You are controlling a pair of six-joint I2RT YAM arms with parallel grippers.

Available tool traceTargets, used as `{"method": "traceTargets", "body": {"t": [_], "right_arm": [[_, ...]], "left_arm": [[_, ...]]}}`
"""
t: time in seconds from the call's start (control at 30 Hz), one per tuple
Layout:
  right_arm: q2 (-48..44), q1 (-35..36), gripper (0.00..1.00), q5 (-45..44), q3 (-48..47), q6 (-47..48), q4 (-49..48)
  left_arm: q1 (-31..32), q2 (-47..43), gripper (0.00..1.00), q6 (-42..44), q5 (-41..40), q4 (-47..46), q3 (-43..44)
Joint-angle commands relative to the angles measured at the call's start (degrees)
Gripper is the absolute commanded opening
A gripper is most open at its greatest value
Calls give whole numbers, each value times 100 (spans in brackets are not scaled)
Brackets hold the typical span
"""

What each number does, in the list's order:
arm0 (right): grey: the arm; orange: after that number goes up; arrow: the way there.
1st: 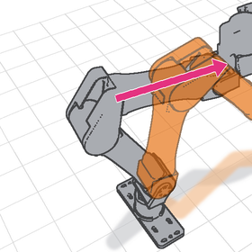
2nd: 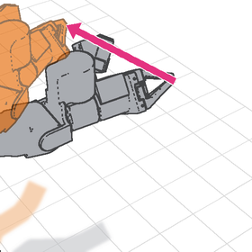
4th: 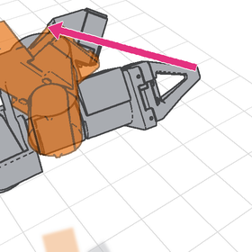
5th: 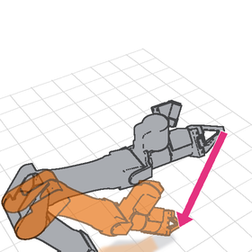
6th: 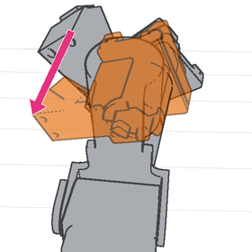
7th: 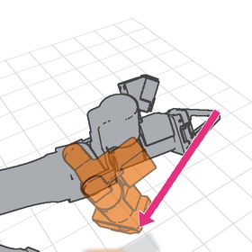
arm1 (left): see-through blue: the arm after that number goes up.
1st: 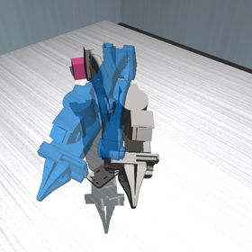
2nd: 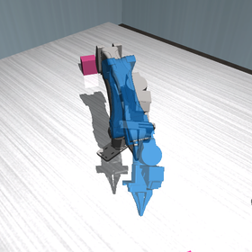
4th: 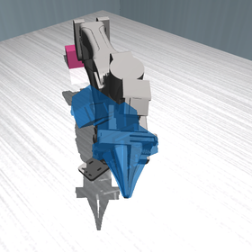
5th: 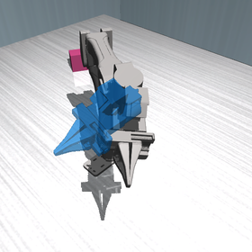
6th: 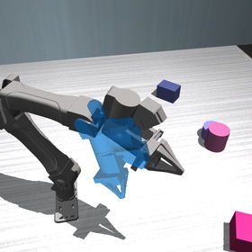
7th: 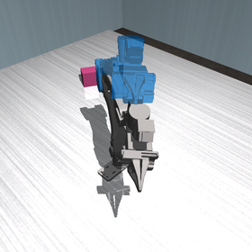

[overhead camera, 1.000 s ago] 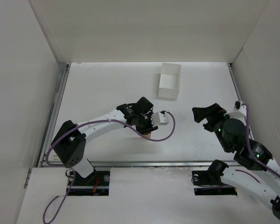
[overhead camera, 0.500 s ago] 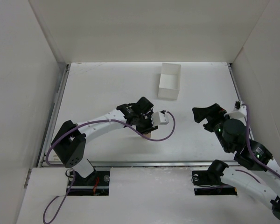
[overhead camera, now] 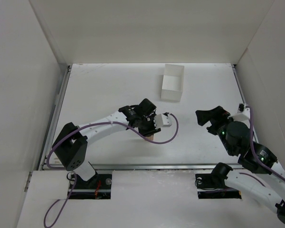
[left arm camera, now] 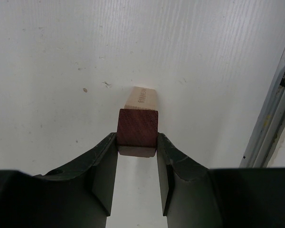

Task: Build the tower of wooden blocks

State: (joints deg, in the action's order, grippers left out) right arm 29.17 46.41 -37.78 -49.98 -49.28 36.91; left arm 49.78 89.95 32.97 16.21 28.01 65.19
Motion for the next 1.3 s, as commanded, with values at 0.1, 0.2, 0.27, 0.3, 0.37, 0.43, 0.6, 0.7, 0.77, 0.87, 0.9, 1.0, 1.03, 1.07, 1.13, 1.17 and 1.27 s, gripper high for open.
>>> {"method": "traceTargets", "body": {"t": [0.1, 0.2, 0.27, 0.3, 0.37, 0.43, 0.6, 0.7, 0.77, 0.87, 0.9, 1.0, 1.03, 1.07, 1.13, 1.17, 1.27], "right_arm": [[-104, -27, 98, -124, 5, 59, -43], [-104, -27, 98, -177, 5, 59, -43], [-104, -27, 98, -177, 5, 111, -43], [-104, -27, 98, -177, 5, 111, -43], [-104, -27, 98, -177, 5, 111, -43], [-104, -27, 98, -177, 5, 111, -43], [-104, -27, 98, -177, 5, 111, -43], [-104, -27, 98, -177, 5, 111, -43], [-104, -27, 98, -177, 5, 111, -43], [-104, -27, 98, -177, 5, 111, -43], [-104, -27, 98, -177, 5, 111, -43], [-104, -27, 98, -177, 5, 111, -43], [-104, -27, 98, -177, 5, 111, -43], [-104, -27, 98, -177, 5, 111, -43], [-104, -27, 98, -177, 5, 111, -43], [-104, -27, 98, -177, 5, 111, -43], [-104, -27, 98, -124, 5, 111, -43]], "left_arm": [[23, -66, 7, 43, -12, -6, -33], [23, -66, 12, 43, -12, -6, -33], [23, -66, 13, 43, -12, 47, -33], [23, -66, 14, 43, -12, 47, -33], [23, -66, 14, 43, -12, 47, -33], [23, -66, 17, 43, -12, 47, -33], [23, -66, 25, 43, -12, 47, -33], [23, -66, 28, 43, -12, 47, -33], [23, -66, 30, 43, -12, 47, -33], [23, -66, 32, 43, -12, 47, -33], [23, -66, 34, 43, -12, 47, -33], [23, -66, 41, 43, -12, 47, -33], [23, -66, 43, 43, -12, 47, -33], [23, -66, 43, 43, -12, 47, -33], [23, -66, 46, -9, -12, -6, -33], [23, -66, 48, -10, -65, -6, -33], [23, -66, 49, -10, -65, -6, -33]]}}
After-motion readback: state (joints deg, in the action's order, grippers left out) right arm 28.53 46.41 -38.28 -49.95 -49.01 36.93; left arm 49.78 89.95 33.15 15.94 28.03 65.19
